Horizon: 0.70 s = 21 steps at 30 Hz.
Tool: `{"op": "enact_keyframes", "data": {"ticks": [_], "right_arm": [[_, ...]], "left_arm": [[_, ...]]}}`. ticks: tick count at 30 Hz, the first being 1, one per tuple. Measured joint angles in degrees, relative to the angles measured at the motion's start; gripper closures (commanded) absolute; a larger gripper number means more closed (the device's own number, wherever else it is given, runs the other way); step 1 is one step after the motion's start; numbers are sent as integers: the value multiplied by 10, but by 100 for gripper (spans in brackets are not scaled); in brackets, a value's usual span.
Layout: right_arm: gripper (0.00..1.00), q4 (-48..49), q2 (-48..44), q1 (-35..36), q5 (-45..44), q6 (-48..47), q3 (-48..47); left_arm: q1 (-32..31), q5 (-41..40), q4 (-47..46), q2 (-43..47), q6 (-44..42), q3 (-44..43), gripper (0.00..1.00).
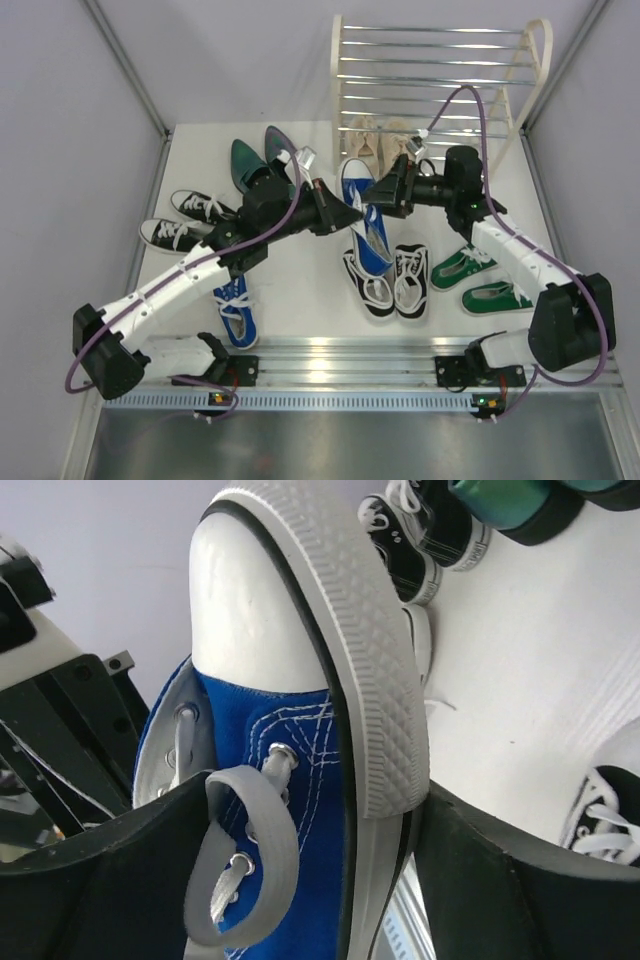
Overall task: Place and organize the shoes onto the shoe shelf
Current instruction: Pick up the shoe at the center of the board.
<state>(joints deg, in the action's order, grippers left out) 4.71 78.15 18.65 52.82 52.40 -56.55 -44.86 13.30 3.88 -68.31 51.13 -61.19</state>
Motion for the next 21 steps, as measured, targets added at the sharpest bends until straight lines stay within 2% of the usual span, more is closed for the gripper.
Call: {"op": "enact_keyframes", "data": {"ticks": [4,5,6,7,10,11,12,13,17,20,21], "right_arm": [[61,66,9,3,12,63,7],[75,79,10,3,15,73,7],[83,92,10,3,17,81,7],[98,101,10,3,20,88,7],[100,116,8,5,26,90,5],[100,113,7,5,27,84,3],[100,108,7,5,27,72,-1],[100,93,6,5,26,54,-7],[100,9,2,0,9,-51,-37],[100,-44,-11,-10,19,-122,-46],[100,-53,-17,-14,26,-139,-46]], "left_arm": [[0,-6,-10,10,-1,0,100],[0,-8,-10,14,-1,2,100],[0,-8,-11,18,0,4,100],[0,-10,-15,23,0,7,100],[-2,-17,-17,34,-1,10,98],[-2,-20,-16,36,-2,12,90],[-3,-23,-16,38,-5,14,76],[-4,-29,-12,40,-10,14,44],[-4,-68,7,63,-25,14,10],[3,-112,40,98,-45,20,2],[7,-127,48,115,-55,28,2]]}}
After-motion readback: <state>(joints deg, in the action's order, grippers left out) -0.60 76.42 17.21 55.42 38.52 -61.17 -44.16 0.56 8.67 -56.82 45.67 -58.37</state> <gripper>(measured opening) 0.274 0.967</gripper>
